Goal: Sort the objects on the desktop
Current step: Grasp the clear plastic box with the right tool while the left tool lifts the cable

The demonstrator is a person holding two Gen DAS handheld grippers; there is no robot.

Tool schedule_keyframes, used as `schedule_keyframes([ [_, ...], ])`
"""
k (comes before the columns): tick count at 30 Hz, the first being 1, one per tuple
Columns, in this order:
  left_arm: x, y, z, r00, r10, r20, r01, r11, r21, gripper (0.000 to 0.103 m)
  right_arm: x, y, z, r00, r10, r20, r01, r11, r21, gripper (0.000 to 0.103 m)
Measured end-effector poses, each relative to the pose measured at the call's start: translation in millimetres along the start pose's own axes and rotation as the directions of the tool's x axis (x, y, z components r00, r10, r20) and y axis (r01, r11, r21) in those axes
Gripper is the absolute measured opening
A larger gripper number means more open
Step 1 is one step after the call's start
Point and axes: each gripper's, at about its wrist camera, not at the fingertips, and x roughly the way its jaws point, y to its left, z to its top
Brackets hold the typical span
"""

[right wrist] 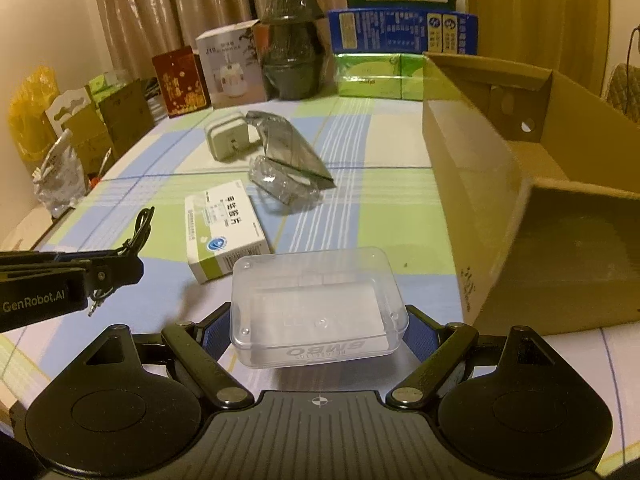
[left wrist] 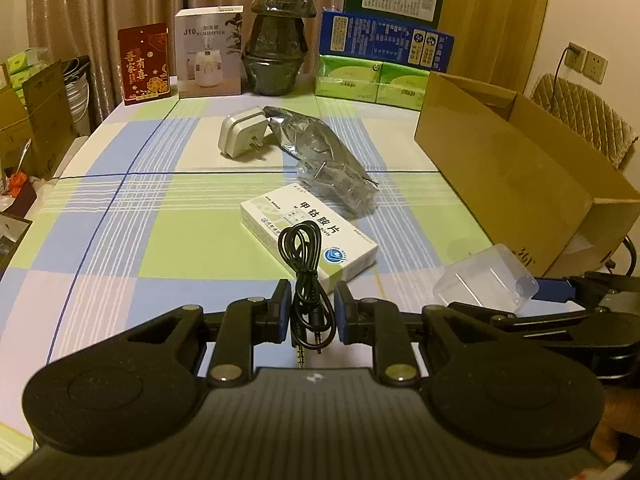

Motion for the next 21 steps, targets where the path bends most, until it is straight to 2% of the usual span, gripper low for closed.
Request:
schedule_keyframes([
  [7, -20.9, -10.6, -0.8, 1.0, -0.005, 0.01, 0.005, 0.999, -0.038, 0.018, -29.5, -2.1, 3.1, 0.999, -0.014, 0.042, 0.014, 1.0, 0.002, 0.084],
  [21, -56.6, -46.8, 14.4, 0.996, -0.049, 0.068, 0.052, 0.998, -0.03, 0.018, -80.4, -20.0, 4.2, 0.993, -0.06, 0.104, 0.059, 0.998, 0.012, 0.084],
])
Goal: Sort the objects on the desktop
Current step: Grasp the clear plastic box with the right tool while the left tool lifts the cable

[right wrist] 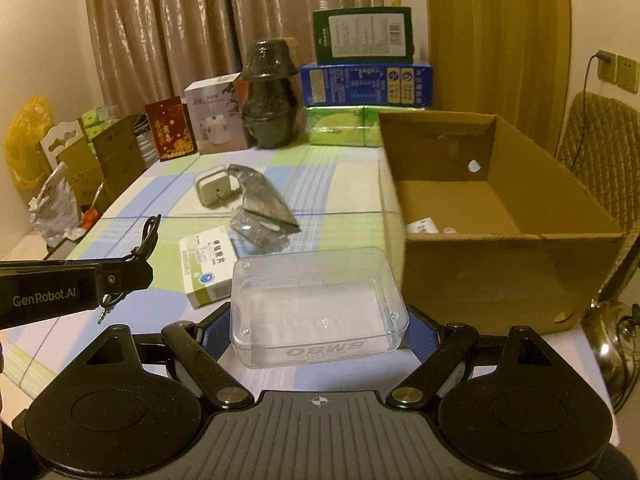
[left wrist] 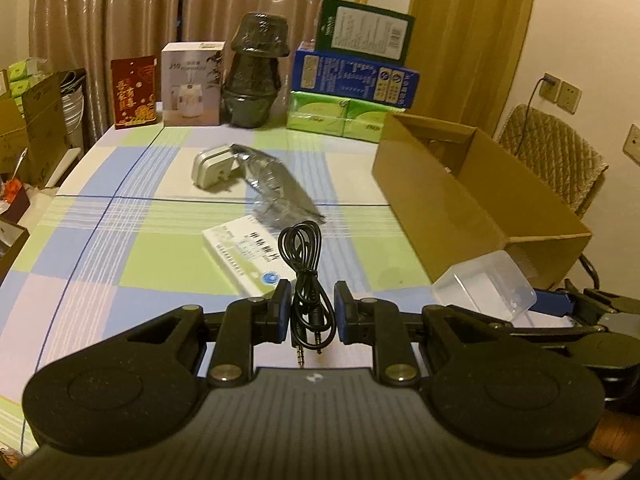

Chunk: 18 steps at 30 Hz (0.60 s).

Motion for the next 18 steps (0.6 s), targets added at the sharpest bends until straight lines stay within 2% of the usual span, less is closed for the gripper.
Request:
schedule_keyframes([
  [18, -7.6, -25.0, 3.2, 0.999, -0.035, 0.006, 0.035, 0.999, 0.034, 0.018, -16.2, -18.4, 5.3, 0.999, -0.018, 0.032, 0.017, 0.999, 0.031, 0.084],
])
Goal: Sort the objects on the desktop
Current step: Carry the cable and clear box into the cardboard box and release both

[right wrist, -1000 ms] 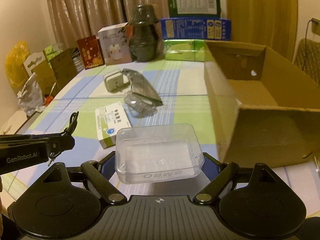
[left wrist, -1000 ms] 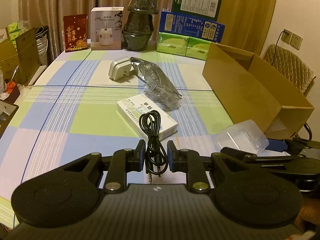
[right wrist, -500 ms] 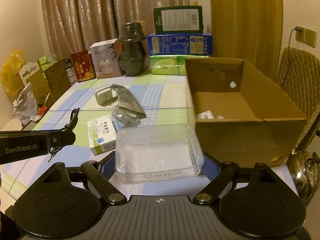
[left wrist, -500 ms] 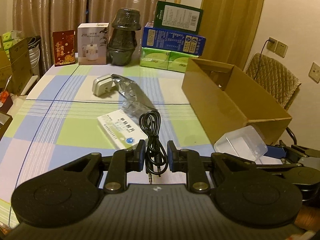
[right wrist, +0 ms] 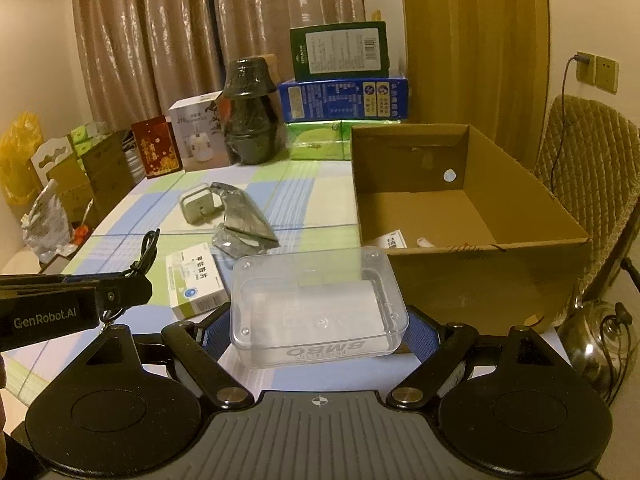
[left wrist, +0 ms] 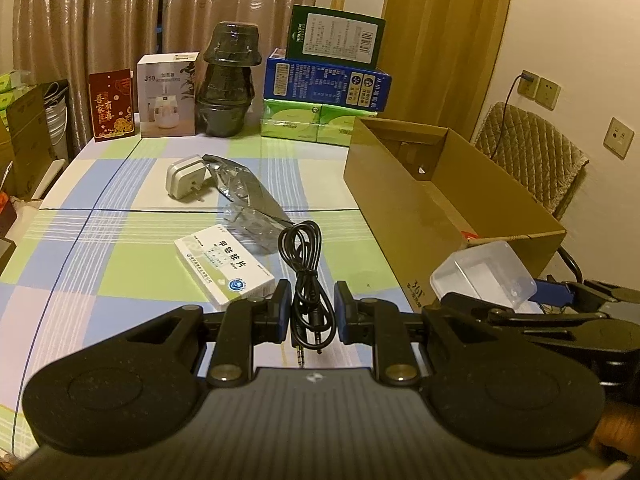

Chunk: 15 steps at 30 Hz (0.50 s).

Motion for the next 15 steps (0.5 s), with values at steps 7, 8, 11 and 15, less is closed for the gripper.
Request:
schedule_keyframes([
  [7, 0.2, -7.5, 4.3, 1.0, -0.013, -0.005, 0.013, 1.0, 0.015, 0.018, -12.0, -13.1, 9.6, 0.999, -0.017, 0.036, 0.018, 1.0, -0.002, 0.084],
  [8, 0.6, -10.2, 6.4, 1.0, -0.017, -0.004, 0.017, 1.0, 0.022, 0.018, -14.0, -17.1, 12.1, 0.999, -0.024, 0.042, 0.023, 1.0, 0.003, 0.084],
  [11, 4.0, -20.0, 13.9, 0.999, -0.034, -0.002, 0.034, 0.999, 0.037, 0.018, -19.6, -30.8, 20.7, 0.997, -0.051, 0.067, 0.05, 0.999, 0.009, 0.084],
  [15, 10.2, -39.3, 26.9, 0.998, -0.069, 0.006, 0.068, 0.995, 0.067, 0.018, -26.6, -52.2, 34.6, 0.991, -0.09, 0.098, 0.089, 0.996, 0.016, 0.084],
])
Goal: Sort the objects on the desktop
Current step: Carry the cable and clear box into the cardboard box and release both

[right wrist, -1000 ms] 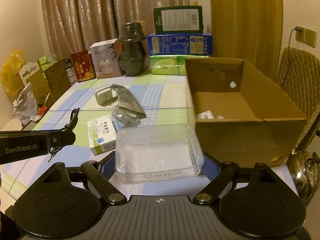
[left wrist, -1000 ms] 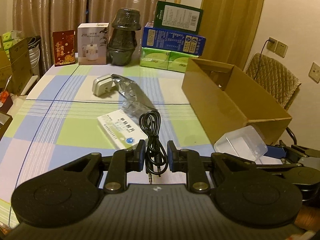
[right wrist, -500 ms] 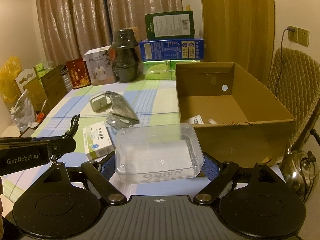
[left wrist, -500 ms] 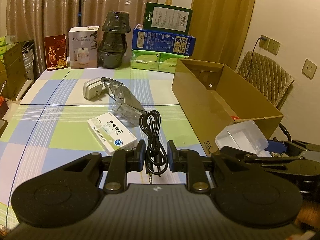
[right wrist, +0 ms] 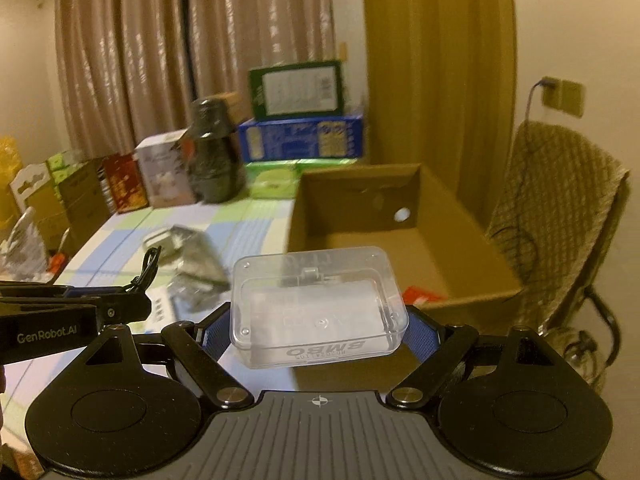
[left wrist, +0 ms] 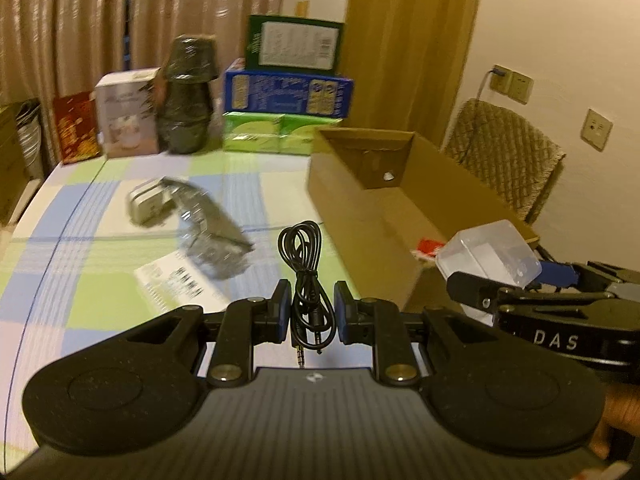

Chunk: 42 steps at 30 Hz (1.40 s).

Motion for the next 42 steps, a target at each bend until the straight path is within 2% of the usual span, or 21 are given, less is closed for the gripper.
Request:
schedule_keyframes([
  [8, 26.5, -48.3, 27.9, 0.996, -0.086, 0.009, 0.085, 0.995, 0.056, 0.018, 3.5, -41.6, 21.9, 0.997, -0.063, 0.032, 0.063, 0.998, 0.008, 0.084],
  [18, 64.0, -83.8, 49.5, 0.99, -0.141, -0.019, 0.142, 0.986, 0.088, 0.018, 23.2, -71.5, 40.3, 0.997, -0.073, 0.038, 0.072, 0.997, 0.029, 0.084],
  [42, 104.4, -90.0, 67.0, 0.985, -0.163, -0.047, 0.167, 0.981, 0.098, 0.018, 59.4, -98.5, 53.3, 0.997, -0.079, -0.004, 0.079, 0.992, 0.095, 0.084],
])
